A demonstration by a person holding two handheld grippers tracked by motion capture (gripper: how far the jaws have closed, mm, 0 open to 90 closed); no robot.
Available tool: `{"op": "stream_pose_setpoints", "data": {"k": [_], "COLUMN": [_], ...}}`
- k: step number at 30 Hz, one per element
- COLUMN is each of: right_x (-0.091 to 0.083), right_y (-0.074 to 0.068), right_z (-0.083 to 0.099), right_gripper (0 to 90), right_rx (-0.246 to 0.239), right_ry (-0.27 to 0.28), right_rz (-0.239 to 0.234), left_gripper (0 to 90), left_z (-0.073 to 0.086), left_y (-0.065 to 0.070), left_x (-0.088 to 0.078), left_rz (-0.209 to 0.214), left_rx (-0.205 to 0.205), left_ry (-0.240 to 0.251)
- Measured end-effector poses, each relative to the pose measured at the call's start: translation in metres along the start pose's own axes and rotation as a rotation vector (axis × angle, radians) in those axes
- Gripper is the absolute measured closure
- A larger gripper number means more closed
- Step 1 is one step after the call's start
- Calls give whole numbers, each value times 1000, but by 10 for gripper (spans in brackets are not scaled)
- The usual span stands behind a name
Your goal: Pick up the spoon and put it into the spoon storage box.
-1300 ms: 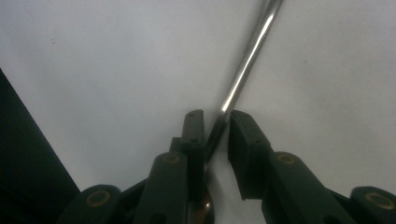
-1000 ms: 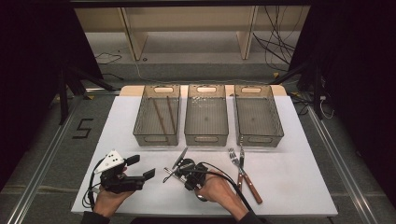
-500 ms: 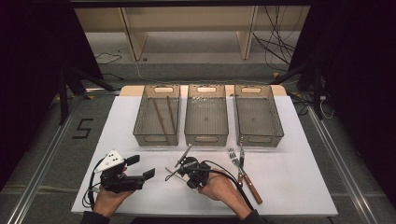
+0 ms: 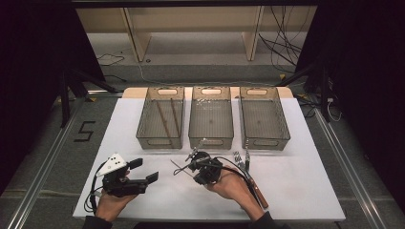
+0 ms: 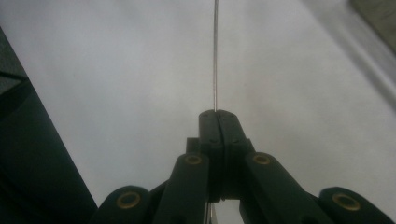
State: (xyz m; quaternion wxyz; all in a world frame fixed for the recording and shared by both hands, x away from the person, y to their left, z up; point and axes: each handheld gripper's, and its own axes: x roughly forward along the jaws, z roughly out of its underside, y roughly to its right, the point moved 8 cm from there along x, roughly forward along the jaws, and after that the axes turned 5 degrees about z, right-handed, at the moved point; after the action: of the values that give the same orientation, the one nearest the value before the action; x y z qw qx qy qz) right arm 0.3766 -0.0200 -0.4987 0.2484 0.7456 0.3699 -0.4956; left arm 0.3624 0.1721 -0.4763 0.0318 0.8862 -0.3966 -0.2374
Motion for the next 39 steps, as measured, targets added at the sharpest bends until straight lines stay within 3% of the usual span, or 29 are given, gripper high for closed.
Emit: {"op": "stream_pose_setpoints", "data": {"k": [12, 19, 29, 39], "right_x": [-34, -50, -66, -67], "right_y": [37, 64, 98, 129], "right_z": [-20, -34, -58, -80], "right_gripper": [900, 900, 900, 900], "right_rx": [107, 174, 240, 296], "right_ry": [157, 226, 283, 293], "right_rz": [-3, 23, 70, 121], "left_gripper": [155, 155, 155, 155], "left_z": [-1, -1, -1, 0], "left_y": [-2, -2, -1, -2], "left_x": [-2, -1, -1, -1], "left_rz": [0, -2, 2, 3], "left_rx": [-5, -6, -4, 0], "left_ry": [14, 15, 21, 24]}}
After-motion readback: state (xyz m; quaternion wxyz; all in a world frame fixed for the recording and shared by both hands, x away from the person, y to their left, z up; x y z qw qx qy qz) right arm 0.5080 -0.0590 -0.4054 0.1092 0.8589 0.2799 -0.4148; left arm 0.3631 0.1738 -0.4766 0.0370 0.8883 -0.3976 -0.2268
